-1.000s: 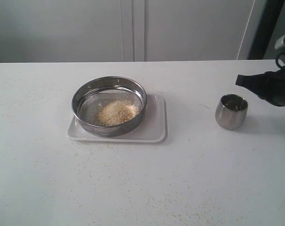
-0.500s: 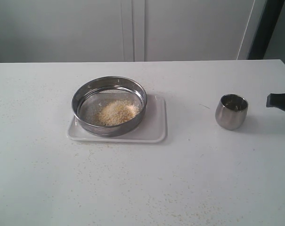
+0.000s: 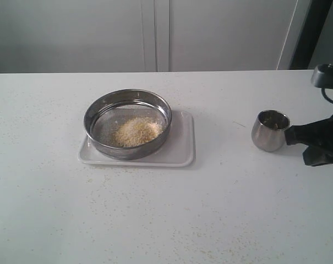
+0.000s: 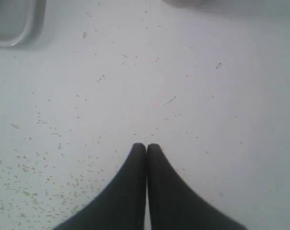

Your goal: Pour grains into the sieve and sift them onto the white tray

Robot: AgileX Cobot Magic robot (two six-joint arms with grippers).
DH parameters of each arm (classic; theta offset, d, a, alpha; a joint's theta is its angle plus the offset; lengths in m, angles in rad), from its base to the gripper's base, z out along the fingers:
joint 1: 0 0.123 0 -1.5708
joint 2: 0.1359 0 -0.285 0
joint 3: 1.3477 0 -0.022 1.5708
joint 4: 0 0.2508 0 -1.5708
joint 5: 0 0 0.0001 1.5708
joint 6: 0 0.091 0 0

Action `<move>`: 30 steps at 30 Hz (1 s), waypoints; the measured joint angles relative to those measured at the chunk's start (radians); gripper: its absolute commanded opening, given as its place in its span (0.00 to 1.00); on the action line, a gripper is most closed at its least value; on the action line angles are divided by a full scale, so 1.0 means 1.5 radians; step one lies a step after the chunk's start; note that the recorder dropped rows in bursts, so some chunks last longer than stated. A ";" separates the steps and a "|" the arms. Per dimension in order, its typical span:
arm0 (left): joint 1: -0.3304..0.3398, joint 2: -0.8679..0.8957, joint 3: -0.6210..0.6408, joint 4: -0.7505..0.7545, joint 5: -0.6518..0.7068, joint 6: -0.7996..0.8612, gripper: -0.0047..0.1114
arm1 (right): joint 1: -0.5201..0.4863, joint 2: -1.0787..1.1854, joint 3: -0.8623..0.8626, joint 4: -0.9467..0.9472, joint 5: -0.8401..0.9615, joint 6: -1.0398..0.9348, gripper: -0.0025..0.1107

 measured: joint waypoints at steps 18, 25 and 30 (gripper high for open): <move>0.000 0.000 0.000 0.000 0.000 0.000 0.04 | -0.092 -0.182 0.056 -0.006 -0.023 -0.081 0.02; 0.000 0.000 0.000 0.000 0.000 0.000 0.04 | -0.093 -0.211 0.066 -0.039 -0.044 -0.081 0.02; 0.000 0.000 0.000 0.000 0.000 0.000 0.04 | -0.093 -0.216 0.066 -0.045 -0.047 -0.081 0.02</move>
